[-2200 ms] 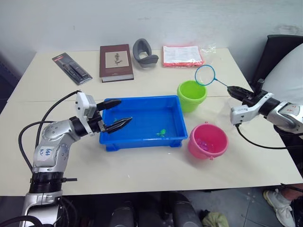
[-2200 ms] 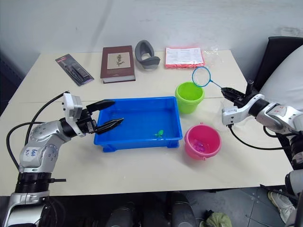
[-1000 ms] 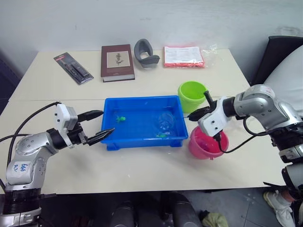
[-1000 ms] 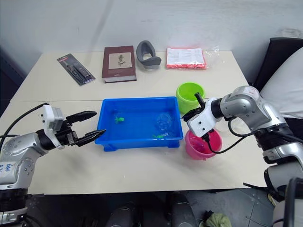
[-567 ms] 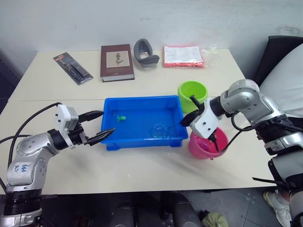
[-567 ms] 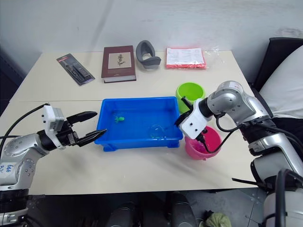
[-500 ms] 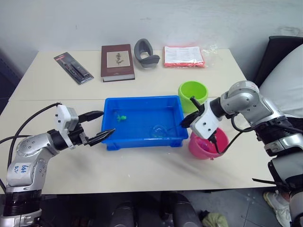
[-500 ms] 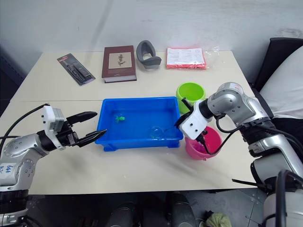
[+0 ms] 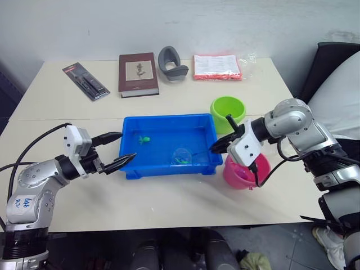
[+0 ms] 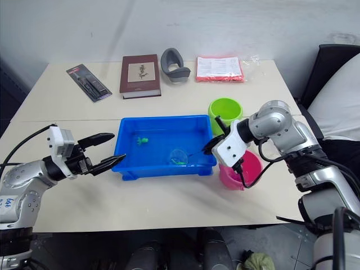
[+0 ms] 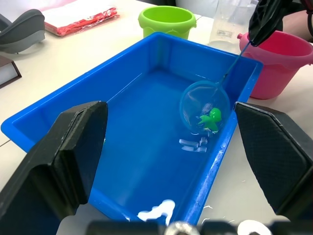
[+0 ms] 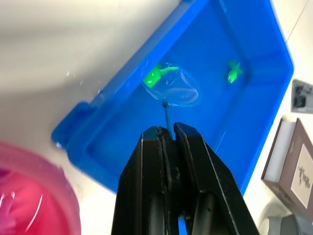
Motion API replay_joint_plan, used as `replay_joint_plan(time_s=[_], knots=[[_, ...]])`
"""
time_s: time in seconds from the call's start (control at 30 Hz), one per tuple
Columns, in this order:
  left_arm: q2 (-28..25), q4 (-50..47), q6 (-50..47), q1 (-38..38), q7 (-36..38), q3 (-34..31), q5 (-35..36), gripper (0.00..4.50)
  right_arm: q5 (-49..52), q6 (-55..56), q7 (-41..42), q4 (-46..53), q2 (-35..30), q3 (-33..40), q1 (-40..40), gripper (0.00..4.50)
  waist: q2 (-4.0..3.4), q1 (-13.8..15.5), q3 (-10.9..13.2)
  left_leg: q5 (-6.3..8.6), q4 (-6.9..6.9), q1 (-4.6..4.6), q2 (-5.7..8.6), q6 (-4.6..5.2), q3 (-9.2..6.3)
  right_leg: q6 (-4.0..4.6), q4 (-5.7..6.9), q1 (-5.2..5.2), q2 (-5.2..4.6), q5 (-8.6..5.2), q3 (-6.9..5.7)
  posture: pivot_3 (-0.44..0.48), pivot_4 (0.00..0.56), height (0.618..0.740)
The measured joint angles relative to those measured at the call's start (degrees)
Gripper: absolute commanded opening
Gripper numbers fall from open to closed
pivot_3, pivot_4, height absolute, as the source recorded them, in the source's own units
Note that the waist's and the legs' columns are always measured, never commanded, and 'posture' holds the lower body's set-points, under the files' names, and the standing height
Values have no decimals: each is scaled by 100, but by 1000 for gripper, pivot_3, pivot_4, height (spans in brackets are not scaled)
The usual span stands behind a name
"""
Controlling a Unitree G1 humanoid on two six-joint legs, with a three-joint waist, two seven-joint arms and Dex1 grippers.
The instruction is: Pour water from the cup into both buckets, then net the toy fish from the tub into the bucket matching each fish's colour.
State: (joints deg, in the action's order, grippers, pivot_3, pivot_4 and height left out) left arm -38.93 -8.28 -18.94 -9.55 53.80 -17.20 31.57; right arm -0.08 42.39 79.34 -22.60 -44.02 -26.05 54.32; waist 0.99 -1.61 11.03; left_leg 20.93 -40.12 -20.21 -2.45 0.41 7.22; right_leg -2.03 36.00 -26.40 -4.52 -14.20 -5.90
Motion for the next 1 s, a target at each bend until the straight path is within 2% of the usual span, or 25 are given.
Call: replay_joint_plan(time_s=[0.4, 0.67, 0.83, 1.0], knots=[[-19, 0, -39, 0, -5, -7, 0, 4445, 116, -374, -49, 227, 39, 186, -232, 0, 0, 0, 0, 0, 0, 0, 0, 0, 0, 0, 0, 0, 0, 0, 0, 0, 150, 740], [-19, 1, -43, -1, -45, -9, 0, 4445, 373, -1552, -183, 256, 156, 588, -535, 0, 0, 5, 0, 0, 0, -1, 0, 0, -2, 1, 0, 0, 0, 0, -1, 0, 150, 740], [-46, 3, -42, -4, -36, -9, -1, 4445, 884, -2925, -186, 504, 261, 865, -869, 0, 0, 4, 0, 0, 0, -1, 1, 0, -2, 1, 0, 1, -1, 1, -1, 0, 150, 740], [-50, 7, -41, -9, -22, -9, -1, 4445, 1175, -3729, -192, 501, 302, 1195, -869, 0, 0, 5, 0, 0, 0, -1, 0, 0, -3, 1, 0, 1, -1, 1, -2, 0, 150, 740]])
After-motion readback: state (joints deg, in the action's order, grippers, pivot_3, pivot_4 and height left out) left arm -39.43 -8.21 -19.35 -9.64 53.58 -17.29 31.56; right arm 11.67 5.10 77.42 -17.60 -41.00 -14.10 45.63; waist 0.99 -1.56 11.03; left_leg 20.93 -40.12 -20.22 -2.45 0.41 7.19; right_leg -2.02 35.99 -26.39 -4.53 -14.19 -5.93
